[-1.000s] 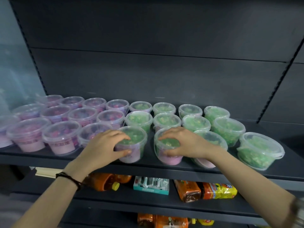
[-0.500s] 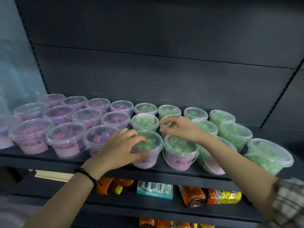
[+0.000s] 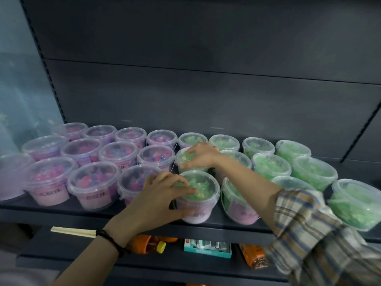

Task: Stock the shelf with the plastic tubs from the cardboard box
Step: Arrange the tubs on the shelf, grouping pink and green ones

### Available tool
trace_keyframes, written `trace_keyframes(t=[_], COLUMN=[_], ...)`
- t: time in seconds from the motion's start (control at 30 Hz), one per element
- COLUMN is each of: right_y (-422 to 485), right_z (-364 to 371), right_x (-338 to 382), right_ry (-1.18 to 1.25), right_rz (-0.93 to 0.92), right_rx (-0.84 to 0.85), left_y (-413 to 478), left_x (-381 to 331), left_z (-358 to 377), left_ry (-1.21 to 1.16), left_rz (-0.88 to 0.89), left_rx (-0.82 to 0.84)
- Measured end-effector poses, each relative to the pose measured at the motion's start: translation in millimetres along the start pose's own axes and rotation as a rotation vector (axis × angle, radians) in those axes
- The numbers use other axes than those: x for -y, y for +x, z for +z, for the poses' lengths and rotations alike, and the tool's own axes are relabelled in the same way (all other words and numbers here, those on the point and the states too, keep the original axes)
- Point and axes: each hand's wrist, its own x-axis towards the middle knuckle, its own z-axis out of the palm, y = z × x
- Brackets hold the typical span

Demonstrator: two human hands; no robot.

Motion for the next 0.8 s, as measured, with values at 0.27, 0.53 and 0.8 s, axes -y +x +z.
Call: trace_keyframes(t=[0.27,0.53,0.8], right_y=[-12.5,7.3,-5.2], right_z=[-34.7,2.9,-22.2], right_x=[-46.0,12.9,-17.5], right_ry=[0.27,-0.089,0.068], right_rz=[-0.063,0.085,-0.169], right_rx=[0.253,-0.006,0.259], left_y=[-3.9,-8.1,-9.2], left_x=[3.9,6.1,8.0], left_z=[-7.9,-12.0,-6.3], left_ry=[-0.048,-0.065,-0.075], left_rz=[0.011,0.026,0.026], left_rx=[0.018,0.021,-0.007])
